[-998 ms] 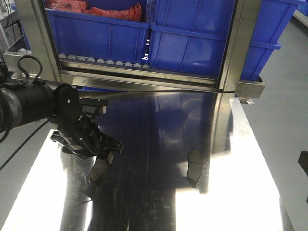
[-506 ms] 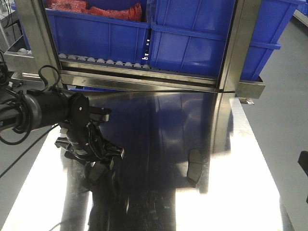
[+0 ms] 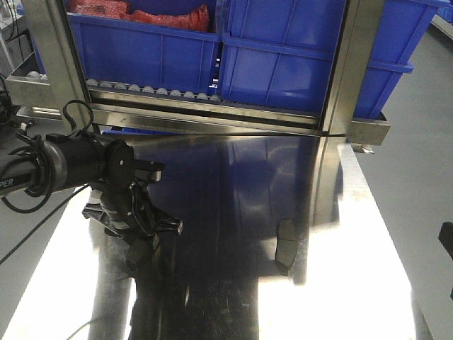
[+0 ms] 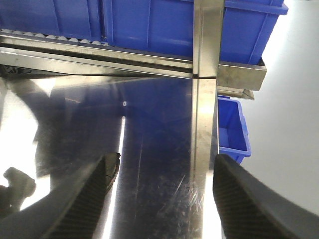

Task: Move and align brake pads A on conveyor
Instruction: 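Lower the left gripper onto the nearer brake pad and close it, then lift the brake pad off the table with the left gripper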

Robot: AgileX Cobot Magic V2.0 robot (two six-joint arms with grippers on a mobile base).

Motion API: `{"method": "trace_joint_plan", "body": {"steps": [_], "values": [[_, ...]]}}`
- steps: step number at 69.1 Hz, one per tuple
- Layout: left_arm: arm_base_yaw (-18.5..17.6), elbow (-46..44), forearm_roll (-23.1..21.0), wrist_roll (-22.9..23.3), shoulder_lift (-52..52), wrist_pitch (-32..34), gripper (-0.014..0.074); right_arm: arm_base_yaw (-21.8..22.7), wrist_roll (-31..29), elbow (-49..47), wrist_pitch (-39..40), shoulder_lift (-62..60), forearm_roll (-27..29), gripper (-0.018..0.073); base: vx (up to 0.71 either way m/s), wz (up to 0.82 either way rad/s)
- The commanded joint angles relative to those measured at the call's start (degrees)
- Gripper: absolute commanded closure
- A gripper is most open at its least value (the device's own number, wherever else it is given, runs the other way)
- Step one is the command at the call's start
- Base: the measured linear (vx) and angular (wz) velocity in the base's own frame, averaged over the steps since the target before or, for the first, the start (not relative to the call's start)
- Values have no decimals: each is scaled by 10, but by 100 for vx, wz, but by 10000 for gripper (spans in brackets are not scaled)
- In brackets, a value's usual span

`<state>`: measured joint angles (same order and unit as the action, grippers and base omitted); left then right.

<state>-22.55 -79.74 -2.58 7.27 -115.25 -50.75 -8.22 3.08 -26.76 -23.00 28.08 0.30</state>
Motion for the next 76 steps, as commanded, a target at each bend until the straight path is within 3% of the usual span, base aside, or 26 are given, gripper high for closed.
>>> {"method": "trace_joint_plan", "body": {"steps": [1, 28, 48, 62, 76], "values": [[-2, -10, -5, -2, 24, 11, 583, 1, 0, -15, 40, 6, -3, 109, 0, 0], [-2, 12, 13, 3, 162, 6, 604, 1, 0, -15, 40, 6, -3, 109, 0, 0], [-2, 153, 32, 19, 340, 70, 604, 1, 0, -15, 40, 6, -3, 109, 0, 0], [-2, 261, 75, 77, 498, 120, 604, 1, 0, -15, 40, 6, -3, 109, 0, 0], [-2, 338, 89, 87, 652, 144, 604, 1, 0, -15, 40, 6, -3, 109, 0, 0]]}}
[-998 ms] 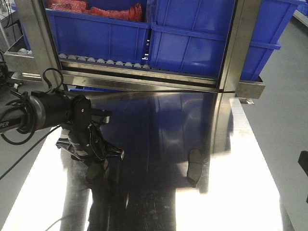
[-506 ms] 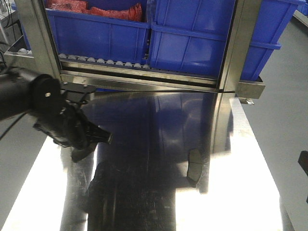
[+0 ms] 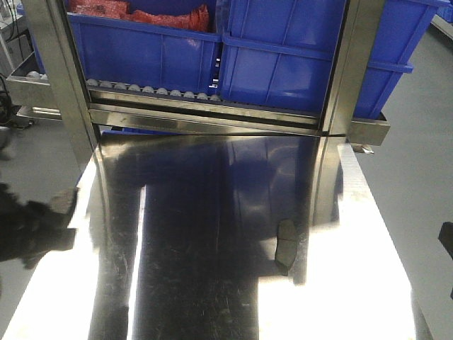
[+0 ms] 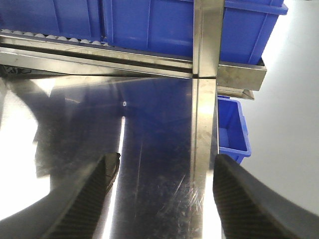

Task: Move and align brake pads A on conveyor
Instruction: 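Lift the brake pad off the table with the left gripper, then lower the right gripper onto the other brake pad and close it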

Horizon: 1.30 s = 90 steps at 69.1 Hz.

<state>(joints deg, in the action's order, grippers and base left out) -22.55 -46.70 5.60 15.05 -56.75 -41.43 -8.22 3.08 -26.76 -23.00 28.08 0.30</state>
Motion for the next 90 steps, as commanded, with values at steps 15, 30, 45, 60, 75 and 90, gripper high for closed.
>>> {"method": "trace_joint_plan", "body": {"steps": [15, 30, 45, 60, 75, 90], "values": [[-2, 77, 7, 22, 210, 46, 603, 1, 0, -15, 40, 6, -3, 109, 0, 0], [-2, 126, 9, 32, 311, 42, 603, 1, 0, -15, 40, 6, -3, 109, 0, 0], [-2, 130, 7, 32, 338, 46, 603, 1, 0, -15, 40, 6, -3, 109, 0, 0], [-2, 130, 7, 32, 338, 40, 603, 1, 0, -15, 40, 6, -3, 109, 0, 0], [-2, 130, 7, 32, 338, 40, 603, 1, 0, -15, 40, 6, -3, 109, 0, 0], [-2, 130, 7, 32, 338, 40, 603, 1, 4, -15, 38, 6, 12, 109, 0, 0]]}}
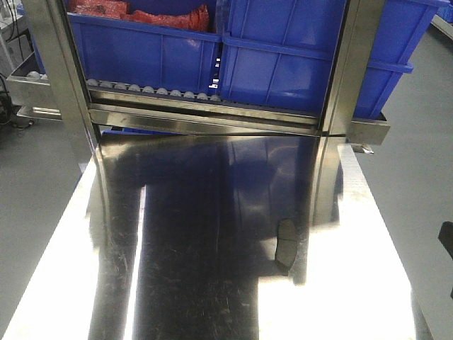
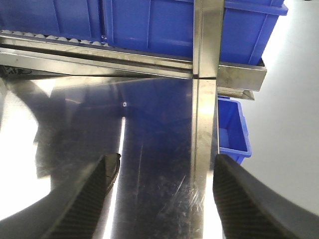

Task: Move and align brake pads A on conveyor
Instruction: 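Lower the right gripper onto the other brake pad and close it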

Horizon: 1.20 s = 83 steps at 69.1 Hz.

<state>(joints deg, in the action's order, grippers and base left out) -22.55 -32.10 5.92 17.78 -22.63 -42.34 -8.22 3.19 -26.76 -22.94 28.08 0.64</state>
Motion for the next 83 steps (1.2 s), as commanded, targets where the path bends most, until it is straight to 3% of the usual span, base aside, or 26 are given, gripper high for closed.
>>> {"method": "trace_joint_plan", "body": {"steps": [1, 11, 22, 33, 57, 64, 83], "values": [[-2, -16, 4, 5, -3, 49, 603, 1, 3, -15, 36, 7, 11, 109, 0, 0], [-2, -16, 4, 5, -3, 49, 603, 1, -1, -51, -23, 56, 25, 109, 0, 0], [-2, -16, 4, 5, -3, 49, 603, 1, -1, -129, -132, 175, 22, 109, 0, 0], [-2, -16, 4, 5, -3, 49, 603, 1, -1, -191, -187, 293, 23, 109, 0, 0], [-2, -16, 4, 5, -3, 49, 603, 1, 16, -285, -246, 512, 28, 109, 0, 0], [-2, -16, 4, 5, -3, 49, 603, 0, 28, -323, -254, 558, 55, 109, 0, 0], [-2, -16, 4, 5, -3, 49, 603, -99, 68, -449, -268, 677, 65, 109, 0, 0]]}}
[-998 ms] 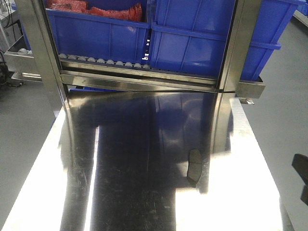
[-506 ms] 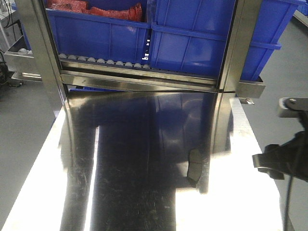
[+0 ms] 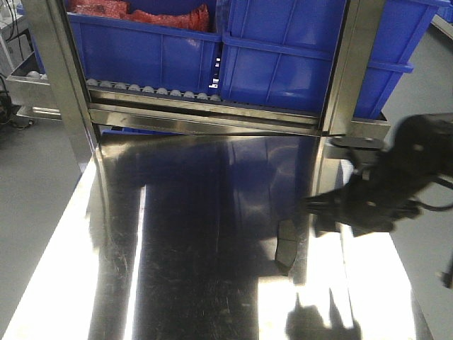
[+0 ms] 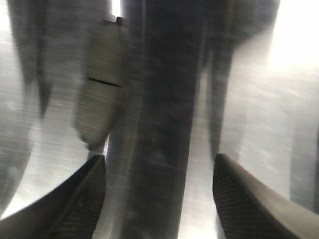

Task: Move and align brake pads A on conveyor
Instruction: 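Lower the right gripper onto the other brake pad and close it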

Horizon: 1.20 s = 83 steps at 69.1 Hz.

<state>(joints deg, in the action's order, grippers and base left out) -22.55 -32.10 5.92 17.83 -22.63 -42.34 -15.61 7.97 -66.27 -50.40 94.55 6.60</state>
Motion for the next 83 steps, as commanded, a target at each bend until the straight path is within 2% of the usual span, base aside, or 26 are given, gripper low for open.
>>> {"method": "trace_joint_plan", "body": {"steps": [1, 12, 19, 26, 64, 74, 83], "values": [[-2, -16, 4, 4, -3, 49, 603, -31, 25, -62, 5, 20, 5, 109, 0, 0], [-2, -16, 4, 4, -3, 49, 603, -68, 77, -150, -43, 101, -25, 109, 0, 0], [-2, -16, 4, 4, -3, 49, 603, -79, 114, -198, -87, 145, -58, 109, 0, 0], [-2, -16, 4, 4, -3, 49, 603, -79, 128, -229, -113, 172, -66, 109, 0, 0], [-2, -16, 4, 4, -3, 49, 603, -77, 148, -245, -99, 234, -66, 117, 0, 0], [-2, -16, 4, 4, -3, 49, 603, -77, 144, -245, -99, 241, -66, 195, 0, 0], [-2, -16, 4, 4, -3, 49, 603, -77, 140, -245, -95, 240, -66, 368, 0, 0]]}}
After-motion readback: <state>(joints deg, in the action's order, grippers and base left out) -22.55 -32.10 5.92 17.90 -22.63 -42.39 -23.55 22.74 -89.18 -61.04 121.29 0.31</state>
